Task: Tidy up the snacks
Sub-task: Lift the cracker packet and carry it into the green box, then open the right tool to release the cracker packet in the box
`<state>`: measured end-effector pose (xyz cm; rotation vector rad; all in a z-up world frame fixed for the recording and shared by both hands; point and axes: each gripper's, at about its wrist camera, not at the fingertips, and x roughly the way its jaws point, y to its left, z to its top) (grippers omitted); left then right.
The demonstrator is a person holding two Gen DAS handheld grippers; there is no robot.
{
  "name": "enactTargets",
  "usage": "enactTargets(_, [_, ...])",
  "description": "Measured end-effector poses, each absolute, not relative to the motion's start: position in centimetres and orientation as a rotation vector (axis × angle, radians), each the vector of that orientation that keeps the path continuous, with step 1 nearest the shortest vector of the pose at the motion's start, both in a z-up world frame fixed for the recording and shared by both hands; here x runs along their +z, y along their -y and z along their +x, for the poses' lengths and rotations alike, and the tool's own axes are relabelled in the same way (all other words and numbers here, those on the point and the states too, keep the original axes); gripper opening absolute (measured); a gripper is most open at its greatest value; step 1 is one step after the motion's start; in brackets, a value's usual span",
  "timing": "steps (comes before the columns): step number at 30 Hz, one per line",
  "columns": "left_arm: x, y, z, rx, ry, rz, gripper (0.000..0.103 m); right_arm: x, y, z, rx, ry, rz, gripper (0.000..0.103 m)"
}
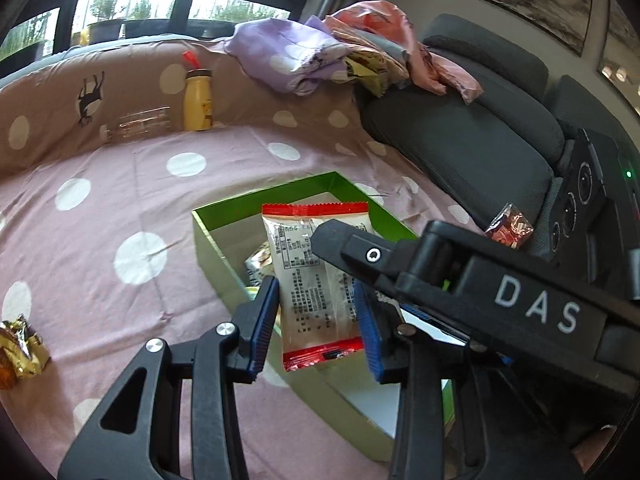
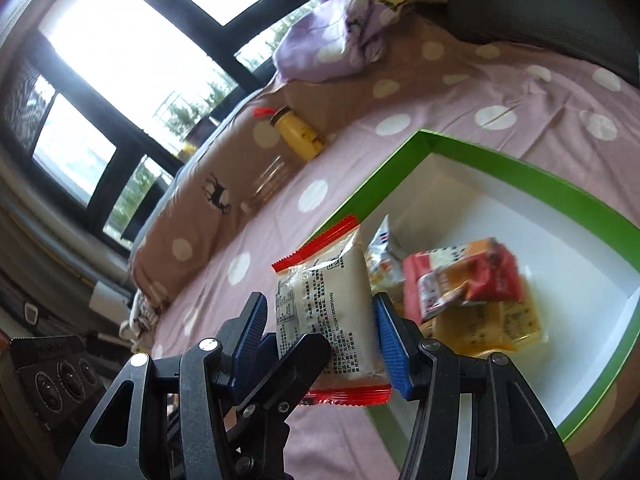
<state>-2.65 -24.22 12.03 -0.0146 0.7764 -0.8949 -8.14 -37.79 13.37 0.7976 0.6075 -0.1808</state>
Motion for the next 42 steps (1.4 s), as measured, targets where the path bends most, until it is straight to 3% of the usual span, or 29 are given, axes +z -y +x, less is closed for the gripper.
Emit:
enactTargets(12, [9.8,29.5,-2.1,-0.994,-0.854,-0.02,0.038,11.5,42.2,-9.9,-0.342,-0.549,0.89,0.057])
enactTargets(16, [9.9,29.6,-2.6,-1.007,-0.849,0.0,0.049,11.6,42.1,-10.1,-0.339,-0.539,0.889,0.058])
enactTargets(19, [10.5,28.6,-3.2,-0.977,-0.808,0.03,0.062,12.1,41.9,-10.5,-0.381,-0.517,0.861,0.061])
enactTargets(21, [11.0,27.4,-3.1,-0.959,-0.796,0.025,0.074,12.4,41.6,-10.6,-0.389,-0.506,0.849,0.065])
enactTargets(32, [13.1,15.8,-2.1,-0.69,-0.764,-0.059,0.089,14.8,36.3,-8.6,-0.312,-0.527,0.687,0.073])
enactTargets(37, [12.9,9.4,-1.8,-0.491,-0.751,-0.061,0.09,15.2,32.8,-7.0,-0.238,-0.548,0.614,0.082])
enactTargets(42, [11.0,4.2,-0.9,-0.322,-0.768,-0.121,0.091,14.4,29.8,-5.1,-0.184,-0.614,0.551,0.082])
